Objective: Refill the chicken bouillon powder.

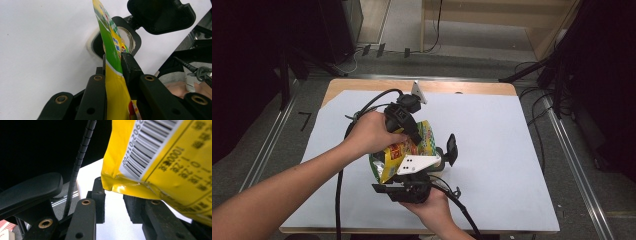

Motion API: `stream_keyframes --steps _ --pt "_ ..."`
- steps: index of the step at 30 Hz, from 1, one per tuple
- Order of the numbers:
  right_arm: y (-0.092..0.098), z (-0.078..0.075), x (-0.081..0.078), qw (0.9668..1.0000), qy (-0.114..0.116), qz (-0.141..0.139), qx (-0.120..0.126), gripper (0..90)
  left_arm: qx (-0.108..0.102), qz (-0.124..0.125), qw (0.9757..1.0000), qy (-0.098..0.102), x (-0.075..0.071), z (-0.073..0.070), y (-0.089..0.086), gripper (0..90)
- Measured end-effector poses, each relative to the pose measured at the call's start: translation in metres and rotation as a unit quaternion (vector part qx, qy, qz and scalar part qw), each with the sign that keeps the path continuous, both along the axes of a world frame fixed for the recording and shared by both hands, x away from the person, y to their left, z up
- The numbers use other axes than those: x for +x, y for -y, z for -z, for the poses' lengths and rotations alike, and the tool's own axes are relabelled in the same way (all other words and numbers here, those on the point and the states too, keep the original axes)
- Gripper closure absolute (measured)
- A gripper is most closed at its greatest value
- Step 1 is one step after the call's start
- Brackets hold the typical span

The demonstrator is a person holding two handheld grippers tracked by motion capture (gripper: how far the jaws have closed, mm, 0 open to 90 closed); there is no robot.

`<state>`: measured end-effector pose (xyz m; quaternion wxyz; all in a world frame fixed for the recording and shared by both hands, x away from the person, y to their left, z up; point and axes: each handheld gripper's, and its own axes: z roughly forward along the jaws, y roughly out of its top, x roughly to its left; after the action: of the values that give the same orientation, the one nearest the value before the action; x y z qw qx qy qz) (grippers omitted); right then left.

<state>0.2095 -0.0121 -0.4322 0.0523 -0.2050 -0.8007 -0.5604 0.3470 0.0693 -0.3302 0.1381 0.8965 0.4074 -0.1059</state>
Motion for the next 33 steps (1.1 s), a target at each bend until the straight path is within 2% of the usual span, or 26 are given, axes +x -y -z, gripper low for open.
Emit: stream_keyframes --steps 14,23,33 --pt "-0.001 0.001 0.002 1.0000 -0.004 0.000 0.001 73.1 -0.008 -0.013 0.9999 -0.004 0.001 -0.003 -0.002 85.5" --pt "0.000 0.002 0.006 0.9998 -0.019 -0.002 0.010 73.0 -0.017 -0.019 0.9997 -0.008 0.003 -0.005 -0.003 85.5" --pt "0.000 -0.001 0.011 0.9998 -0.013 -0.006 0.014 72.9 -0.011 -0.026 0.9996 0.000 0.006 -0.009 -0.004 85.9"
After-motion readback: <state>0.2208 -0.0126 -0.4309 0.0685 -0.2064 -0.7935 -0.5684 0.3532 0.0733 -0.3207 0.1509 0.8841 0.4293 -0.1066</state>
